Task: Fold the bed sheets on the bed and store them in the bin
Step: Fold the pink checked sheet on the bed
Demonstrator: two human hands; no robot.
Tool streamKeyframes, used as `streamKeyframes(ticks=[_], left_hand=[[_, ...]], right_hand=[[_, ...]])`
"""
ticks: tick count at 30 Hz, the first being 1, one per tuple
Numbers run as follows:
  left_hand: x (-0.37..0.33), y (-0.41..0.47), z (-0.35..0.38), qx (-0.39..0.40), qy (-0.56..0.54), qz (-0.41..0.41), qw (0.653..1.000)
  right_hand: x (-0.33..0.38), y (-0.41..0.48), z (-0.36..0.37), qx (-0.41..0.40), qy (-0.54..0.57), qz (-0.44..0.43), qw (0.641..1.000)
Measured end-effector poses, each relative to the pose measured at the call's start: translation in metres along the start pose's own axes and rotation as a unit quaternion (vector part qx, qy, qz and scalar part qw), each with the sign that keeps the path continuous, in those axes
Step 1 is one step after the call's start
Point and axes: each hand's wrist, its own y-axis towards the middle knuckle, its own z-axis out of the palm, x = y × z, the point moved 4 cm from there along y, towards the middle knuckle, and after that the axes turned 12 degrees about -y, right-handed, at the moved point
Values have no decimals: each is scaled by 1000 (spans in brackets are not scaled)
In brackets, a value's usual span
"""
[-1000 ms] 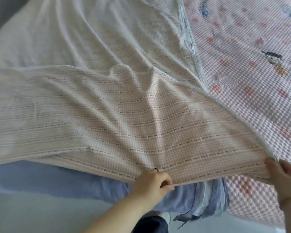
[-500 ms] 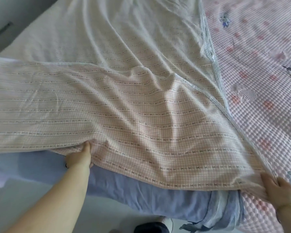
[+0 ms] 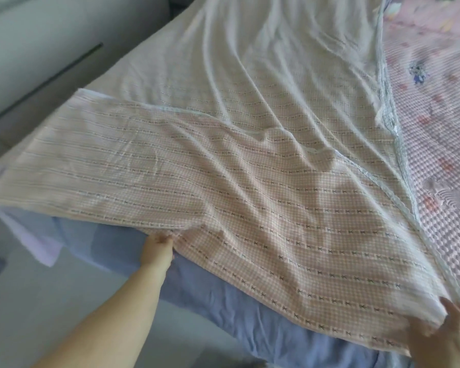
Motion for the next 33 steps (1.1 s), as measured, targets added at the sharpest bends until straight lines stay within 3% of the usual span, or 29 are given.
streamKeyframes(ticks=[2, 4, 9, 12, 17, 22, 26, 29, 33], left_hand=[[-2, 2, -18, -27, -67, 4, 997], [-9, 11, -42, -60, -105, 9, 993], [-20, 56, -107, -124, -116, -5, 986], [-27, 79, -146, -175, -59, -2, 983], [-29, 141, -212, -231, -66, -29, 970], [-54, 227, -272, -166, -86, 56, 981], [-62, 276, -308, -74, 4, 71, 995], [-64, 292, -320, 4, 42, 115, 993], [-73, 303, -334, 46, 48, 152, 986]], right_hand=[[38, -18, 2, -14, -27, -69, 997], [77, -31, 15, 54, -48, -147, 987], [170, -43, 53, 149, -161, -344, 913], [225, -43, 65, 181, -196, -381, 885], [327, -59, 85, 188, -214, -430, 857], [466, -90, 136, 185, -205, -448, 851], [581, -128, 179, 226, -183, -420, 860], [645, -153, 196, 234, -146, -420, 865], [708, -170, 219, 193, -188, -466, 843]])
